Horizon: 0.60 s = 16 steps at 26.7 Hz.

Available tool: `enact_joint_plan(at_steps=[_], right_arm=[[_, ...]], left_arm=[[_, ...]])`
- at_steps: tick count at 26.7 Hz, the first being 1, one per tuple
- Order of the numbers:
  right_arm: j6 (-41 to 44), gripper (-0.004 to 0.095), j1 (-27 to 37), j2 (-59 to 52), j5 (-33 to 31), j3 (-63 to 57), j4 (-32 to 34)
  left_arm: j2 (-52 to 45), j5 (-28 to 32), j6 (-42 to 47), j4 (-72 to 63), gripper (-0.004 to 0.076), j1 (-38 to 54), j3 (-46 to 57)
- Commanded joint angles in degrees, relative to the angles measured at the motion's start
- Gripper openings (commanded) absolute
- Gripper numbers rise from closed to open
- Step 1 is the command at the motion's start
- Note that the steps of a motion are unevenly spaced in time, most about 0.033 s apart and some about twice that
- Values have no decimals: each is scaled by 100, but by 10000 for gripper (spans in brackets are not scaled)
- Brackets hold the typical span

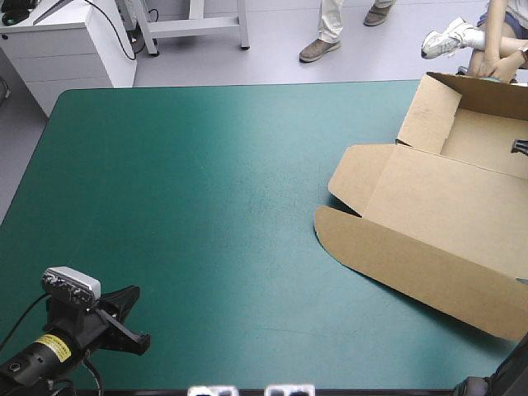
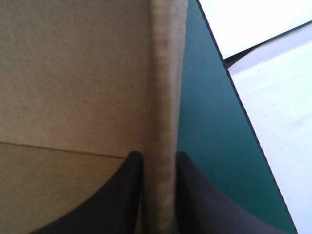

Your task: Fold the box

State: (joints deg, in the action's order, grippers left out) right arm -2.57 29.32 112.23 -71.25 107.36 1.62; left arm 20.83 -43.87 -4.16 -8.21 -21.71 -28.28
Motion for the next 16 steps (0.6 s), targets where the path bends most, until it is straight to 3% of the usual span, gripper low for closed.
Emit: enact_joint_plan(at_steps=[1, 2, 4, 8, 12, 16], right_arm=[[-102, 422, 211, -309, -42, 132, -39], [-102, 559, 288, -309, -42, 132, -162], [-102, 636, 322, -356, -42, 132, -252], [-102, 653, 322, -726, -42, 155, -201], [-102, 592, 322, -1229, -42, 274, -554], [-461, 390, 322, -1748, -42, 311, -1511]], left_arm=[[37, 408, -16, -33, -8, -24, -136], [37, 408, -16, -33, -8, -24, -136], [37, 408, -16, -33, -8, -24, -136], [37, 408, -16, -33, -8, -24, -136], [37, 398, -16, -33, -8, -24, -136], [37, 398, -16, -44, -8, -24, -136]])
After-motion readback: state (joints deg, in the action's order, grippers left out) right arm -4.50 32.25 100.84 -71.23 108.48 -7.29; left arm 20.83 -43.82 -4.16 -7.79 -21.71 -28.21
